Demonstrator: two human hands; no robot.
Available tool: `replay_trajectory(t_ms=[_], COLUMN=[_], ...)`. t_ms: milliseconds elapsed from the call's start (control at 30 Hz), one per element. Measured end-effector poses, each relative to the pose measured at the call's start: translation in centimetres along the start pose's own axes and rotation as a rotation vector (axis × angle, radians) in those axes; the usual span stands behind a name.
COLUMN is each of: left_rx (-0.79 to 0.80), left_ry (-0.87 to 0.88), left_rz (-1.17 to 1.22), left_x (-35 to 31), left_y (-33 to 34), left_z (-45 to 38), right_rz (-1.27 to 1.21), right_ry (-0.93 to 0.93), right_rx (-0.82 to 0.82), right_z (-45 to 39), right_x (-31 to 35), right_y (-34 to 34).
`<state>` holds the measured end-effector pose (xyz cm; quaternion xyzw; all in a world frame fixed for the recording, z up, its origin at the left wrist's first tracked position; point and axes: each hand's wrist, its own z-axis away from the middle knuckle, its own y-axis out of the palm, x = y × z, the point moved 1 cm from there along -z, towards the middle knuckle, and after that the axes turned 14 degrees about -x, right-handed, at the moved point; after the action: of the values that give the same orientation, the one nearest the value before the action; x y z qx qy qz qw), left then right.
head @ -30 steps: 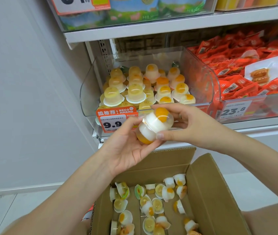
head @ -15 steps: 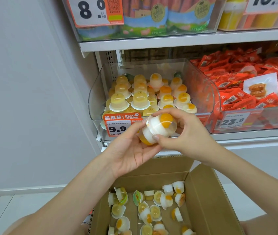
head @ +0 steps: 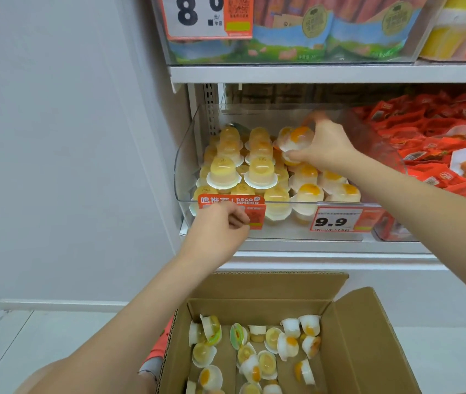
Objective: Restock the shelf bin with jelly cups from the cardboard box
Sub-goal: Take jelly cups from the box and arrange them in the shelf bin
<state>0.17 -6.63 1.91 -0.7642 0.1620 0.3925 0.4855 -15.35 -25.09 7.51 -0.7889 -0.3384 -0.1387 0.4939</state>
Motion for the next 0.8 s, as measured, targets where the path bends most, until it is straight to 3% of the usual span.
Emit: replay_trajectory(t_ms=[333, 600, 700, 800], left_rx=[0.002, 0.001, 0.018, 0.086], left_ry=[0.052, 0.126, 0.180, 0.235], left_rz=[-0.016, -0.041, -0.080, -0.155], left_x=[0.3, 0.9, 1.3, 1.9], left_y=[0.1, 0.1, 0.3, 0.8], left_z=[-0.1, 0.1, 0.1, 0.6], right_rz=[0.102, 0.105, 0.023, -0.098], right_ry=[-0.152, -0.084, -0.064, -0.204], right_rx=[0.153, 0.121, -0.043, -0.277], right_z=[0.0, 0.3, 1.6, 6.3], right_x=[-0.7, -2.3, -1.9, -1.3], right_y=[1.4, 1.8, -0.1, -3.4])
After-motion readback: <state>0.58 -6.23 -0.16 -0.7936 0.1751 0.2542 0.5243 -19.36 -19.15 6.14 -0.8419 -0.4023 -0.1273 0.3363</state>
